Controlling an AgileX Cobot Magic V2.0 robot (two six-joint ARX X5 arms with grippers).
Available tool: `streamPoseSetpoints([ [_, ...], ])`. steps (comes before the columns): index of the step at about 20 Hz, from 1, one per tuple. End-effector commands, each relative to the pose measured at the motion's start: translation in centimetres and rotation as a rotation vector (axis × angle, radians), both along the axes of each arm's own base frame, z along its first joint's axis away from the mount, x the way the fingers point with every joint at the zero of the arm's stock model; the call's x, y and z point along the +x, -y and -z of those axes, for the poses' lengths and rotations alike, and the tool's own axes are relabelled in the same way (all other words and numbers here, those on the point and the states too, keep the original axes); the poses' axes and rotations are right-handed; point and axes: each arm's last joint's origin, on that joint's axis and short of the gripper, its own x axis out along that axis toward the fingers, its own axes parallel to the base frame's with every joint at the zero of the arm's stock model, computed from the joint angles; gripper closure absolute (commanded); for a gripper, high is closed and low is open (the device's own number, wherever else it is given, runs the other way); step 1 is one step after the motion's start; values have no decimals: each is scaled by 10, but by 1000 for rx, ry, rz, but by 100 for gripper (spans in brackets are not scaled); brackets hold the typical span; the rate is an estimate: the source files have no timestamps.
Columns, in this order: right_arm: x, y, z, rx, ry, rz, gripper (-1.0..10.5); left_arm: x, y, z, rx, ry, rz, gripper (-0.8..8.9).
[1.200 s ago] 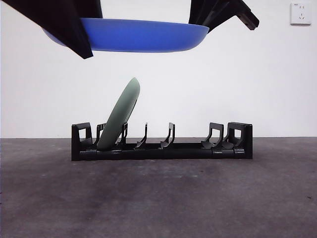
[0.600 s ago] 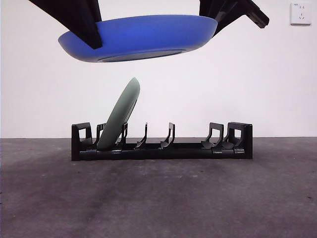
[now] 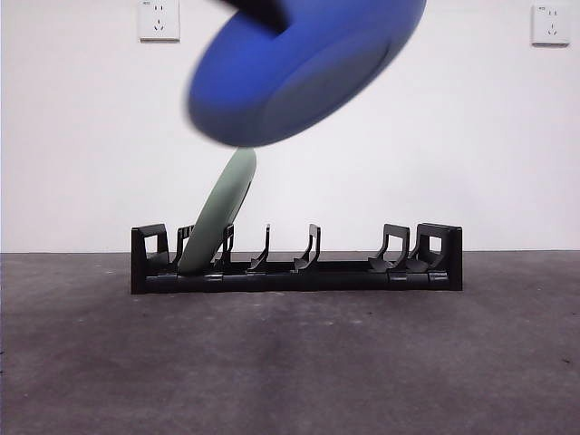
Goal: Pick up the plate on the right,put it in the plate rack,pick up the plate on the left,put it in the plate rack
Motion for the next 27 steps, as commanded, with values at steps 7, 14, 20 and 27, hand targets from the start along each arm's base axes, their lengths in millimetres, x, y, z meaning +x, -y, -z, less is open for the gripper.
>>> streamPoseSetpoints([
  [7,-115,52,-52,133,288,30,663,76,20,-20,-736,-174,-213,822],
  [14,-145,65,-46,104,235,27,663,147,34,18,-771,-225,-376,822],
  [20,-146,65,-44,100,215,16,663,186,45,37,-732,-233,-459,822],
  [27,-146,65,-44,97,218,14,663,205,39,66,-661,-264,-520,822],
])
